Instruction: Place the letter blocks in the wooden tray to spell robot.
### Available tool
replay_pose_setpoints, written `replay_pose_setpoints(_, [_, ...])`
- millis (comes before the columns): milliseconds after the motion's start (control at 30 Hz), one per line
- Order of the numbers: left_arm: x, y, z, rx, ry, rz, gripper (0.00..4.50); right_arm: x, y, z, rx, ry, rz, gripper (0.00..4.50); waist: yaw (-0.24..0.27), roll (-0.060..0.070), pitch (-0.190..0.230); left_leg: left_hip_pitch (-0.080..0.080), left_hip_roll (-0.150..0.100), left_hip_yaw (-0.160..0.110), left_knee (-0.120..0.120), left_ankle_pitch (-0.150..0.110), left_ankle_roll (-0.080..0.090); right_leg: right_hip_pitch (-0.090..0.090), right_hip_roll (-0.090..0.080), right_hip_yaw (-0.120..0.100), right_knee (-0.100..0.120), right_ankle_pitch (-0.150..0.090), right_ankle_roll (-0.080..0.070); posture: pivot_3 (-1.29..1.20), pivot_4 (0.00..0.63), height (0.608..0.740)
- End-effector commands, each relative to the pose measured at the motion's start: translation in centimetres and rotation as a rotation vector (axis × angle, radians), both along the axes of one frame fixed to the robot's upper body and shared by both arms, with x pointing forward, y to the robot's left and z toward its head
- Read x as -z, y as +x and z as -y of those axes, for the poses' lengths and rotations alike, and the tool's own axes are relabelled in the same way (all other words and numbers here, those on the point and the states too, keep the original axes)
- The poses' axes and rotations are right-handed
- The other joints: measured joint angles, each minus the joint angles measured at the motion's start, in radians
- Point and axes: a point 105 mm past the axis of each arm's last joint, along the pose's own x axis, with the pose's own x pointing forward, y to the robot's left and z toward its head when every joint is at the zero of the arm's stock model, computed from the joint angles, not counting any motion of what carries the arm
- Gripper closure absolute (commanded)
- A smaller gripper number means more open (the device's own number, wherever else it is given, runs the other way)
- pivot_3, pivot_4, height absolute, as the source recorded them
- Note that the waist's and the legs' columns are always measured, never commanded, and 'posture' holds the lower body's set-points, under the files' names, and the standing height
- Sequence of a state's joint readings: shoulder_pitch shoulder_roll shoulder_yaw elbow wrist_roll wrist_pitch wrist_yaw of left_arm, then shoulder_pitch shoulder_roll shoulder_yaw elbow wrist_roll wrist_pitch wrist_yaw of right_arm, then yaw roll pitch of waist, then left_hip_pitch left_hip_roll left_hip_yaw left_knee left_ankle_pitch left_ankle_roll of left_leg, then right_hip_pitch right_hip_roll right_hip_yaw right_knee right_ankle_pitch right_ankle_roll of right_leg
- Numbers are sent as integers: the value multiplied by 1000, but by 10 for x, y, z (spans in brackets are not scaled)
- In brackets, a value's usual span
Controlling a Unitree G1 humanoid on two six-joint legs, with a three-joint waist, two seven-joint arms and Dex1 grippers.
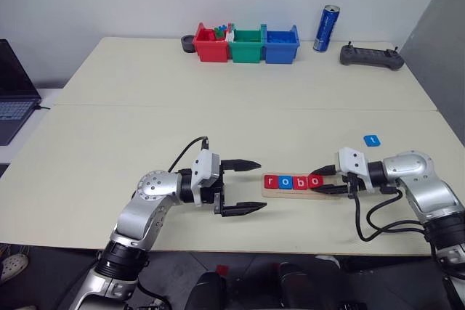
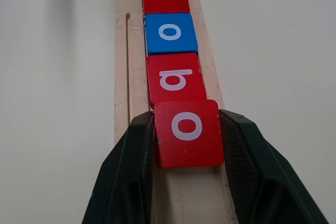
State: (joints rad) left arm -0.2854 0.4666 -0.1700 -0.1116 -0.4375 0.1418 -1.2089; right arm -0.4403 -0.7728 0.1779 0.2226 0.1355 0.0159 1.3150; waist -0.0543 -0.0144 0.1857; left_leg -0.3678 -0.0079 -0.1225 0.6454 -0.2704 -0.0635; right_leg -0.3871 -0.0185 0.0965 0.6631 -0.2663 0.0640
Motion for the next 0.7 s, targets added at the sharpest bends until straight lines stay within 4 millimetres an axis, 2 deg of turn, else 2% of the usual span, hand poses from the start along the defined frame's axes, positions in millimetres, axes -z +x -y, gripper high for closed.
replay_pose_setpoints(33, [-9,-2,0,7,-13,44,0,-7,2,-2,-22,-5,37,3049,0,0,0,0,0,0,0,0,0,0,0,0,0,0,0,0,150,740])
replay_pose_setpoints(67, [-9,-3,0,8,-12,44,0,-7,2,-2,-23,-5,36,3049,0,0,0,0,0,0,0,0,0,0,0,0,0,0,0,0,150,740])
replay_pose_setpoints(367, [-10,-2,0,8,-8,50,0,-7,1,-2,-25,-4,27,14,0,0,0,0,0,0,0,0,0,0,0,0,0,0,0,0,150,740])
replay_pose_setpoints(533, [-9,-2,-1,9,-7,51,0,-16,5,1,6,24,37,14,0,0,0,0,0,0,0,0,0,0,0,0,0,0,0,0,150,740])
replay_pose_setpoints(700, [-9,-3,-1,10,-6,50,0,-27,6,15,43,18,50,14,0,0,0,0,0,0,0,0,0,0,0,0,0,0,0,0,150,740])
